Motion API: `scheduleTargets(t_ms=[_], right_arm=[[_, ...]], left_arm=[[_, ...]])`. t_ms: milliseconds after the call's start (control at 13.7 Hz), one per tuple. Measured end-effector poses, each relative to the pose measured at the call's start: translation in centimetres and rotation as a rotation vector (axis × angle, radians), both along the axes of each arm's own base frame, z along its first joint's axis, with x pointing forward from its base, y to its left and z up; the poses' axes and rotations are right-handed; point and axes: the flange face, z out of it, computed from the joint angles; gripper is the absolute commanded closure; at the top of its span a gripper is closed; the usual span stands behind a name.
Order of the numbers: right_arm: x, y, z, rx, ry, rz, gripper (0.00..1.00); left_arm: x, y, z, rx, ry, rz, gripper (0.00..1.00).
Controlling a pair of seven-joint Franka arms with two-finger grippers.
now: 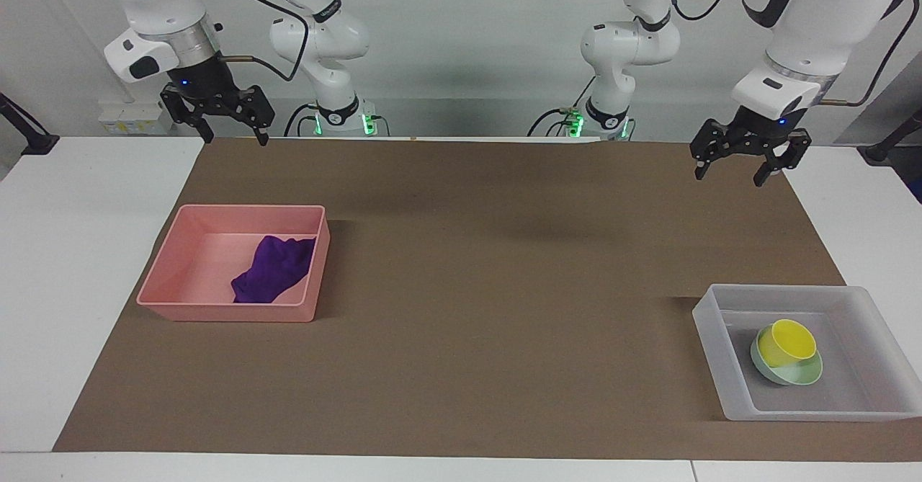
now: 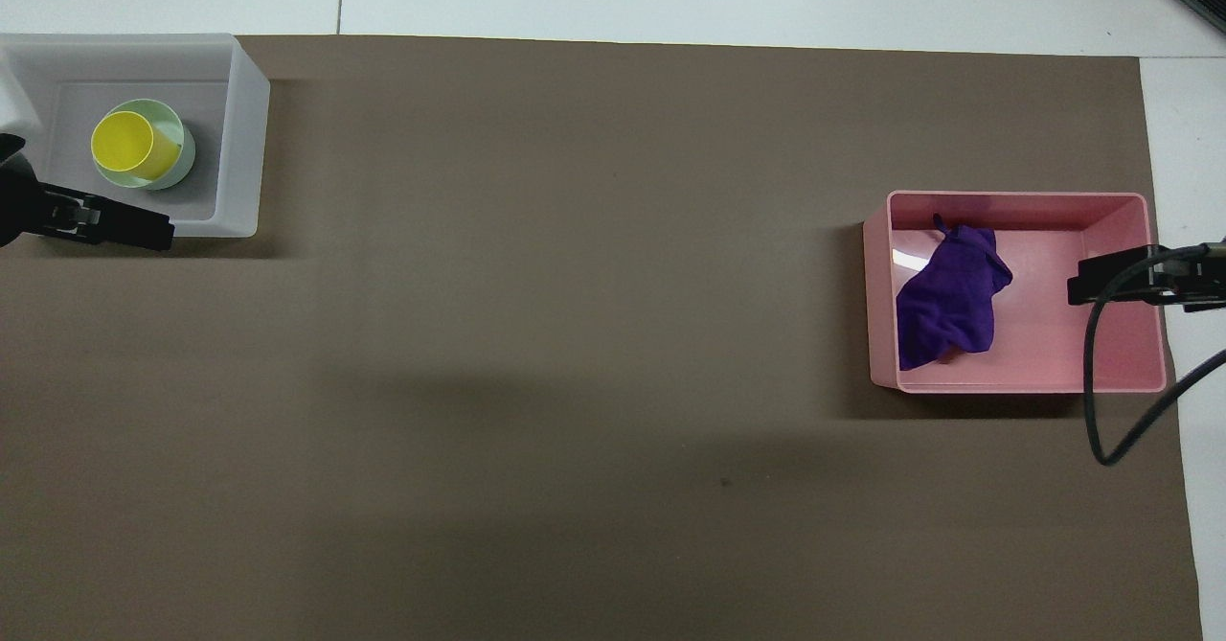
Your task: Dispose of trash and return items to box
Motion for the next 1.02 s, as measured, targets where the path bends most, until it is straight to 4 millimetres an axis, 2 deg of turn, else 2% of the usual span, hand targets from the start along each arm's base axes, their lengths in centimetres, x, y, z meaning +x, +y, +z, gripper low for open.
scheduleTargets(t_ms=[292,1022], right_arm=[[0.0,0.0,0.0,0.0,0.0,0.0,0.0],[0.0,0.0,-0.03,0.0,0.001,0.0,0.0]], left_arm=[[-0.7,0.2,-0.02,0.0,0.052,0.009,0.0],[-0.74,0.73,0.09,-0.003,0.052,0.069,0.0]])
